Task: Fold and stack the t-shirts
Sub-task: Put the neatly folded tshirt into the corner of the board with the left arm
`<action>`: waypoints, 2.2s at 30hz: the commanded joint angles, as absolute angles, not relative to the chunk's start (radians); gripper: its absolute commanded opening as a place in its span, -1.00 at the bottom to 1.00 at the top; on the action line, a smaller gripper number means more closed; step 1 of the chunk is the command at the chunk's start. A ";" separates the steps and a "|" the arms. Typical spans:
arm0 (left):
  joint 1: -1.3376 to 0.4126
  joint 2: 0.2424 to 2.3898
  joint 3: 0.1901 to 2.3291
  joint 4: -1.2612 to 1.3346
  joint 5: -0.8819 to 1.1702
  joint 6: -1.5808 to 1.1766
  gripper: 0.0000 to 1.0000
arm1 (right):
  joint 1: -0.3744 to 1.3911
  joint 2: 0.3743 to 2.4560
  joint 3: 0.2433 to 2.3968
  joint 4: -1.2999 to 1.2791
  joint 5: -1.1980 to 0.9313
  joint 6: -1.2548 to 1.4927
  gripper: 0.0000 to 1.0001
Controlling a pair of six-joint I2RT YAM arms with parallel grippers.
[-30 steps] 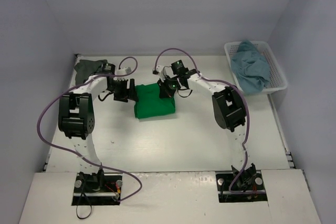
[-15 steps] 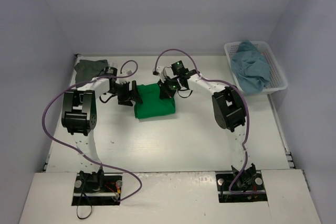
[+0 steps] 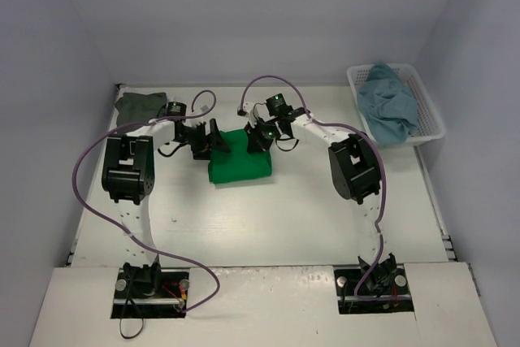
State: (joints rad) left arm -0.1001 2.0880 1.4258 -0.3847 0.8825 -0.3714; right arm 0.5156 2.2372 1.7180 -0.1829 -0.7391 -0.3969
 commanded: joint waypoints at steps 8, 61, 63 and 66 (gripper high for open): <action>-0.181 2.177 1.373 -0.364 0.801 -0.377 0.45 | 0.508 2.203 1.750 -0.169 -0.781 -0.397 -1.00; -0.028 2.078 1.986 -0.920 0.588 -0.012 -1.00 | 0.425 2.092 1.710 -0.184 -0.764 -0.485 -1.00; -0.028 2.092 2.086 -0.978 0.539 0.041 -1.00 | 0.425 2.092 1.709 -0.184 -0.764 -0.488 -1.00; -0.025 2.124 2.206 -1.047 0.474 0.098 -1.00 | 0.425 2.089 1.707 -0.184 -0.767 -0.486 -1.00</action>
State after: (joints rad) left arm -0.0273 2.1700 2.0739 -0.9504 0.5495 0.0010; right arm 0.4225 2.1784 1.7081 -0.1951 -0.7563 -0.4744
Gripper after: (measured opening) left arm 0.075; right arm 0.001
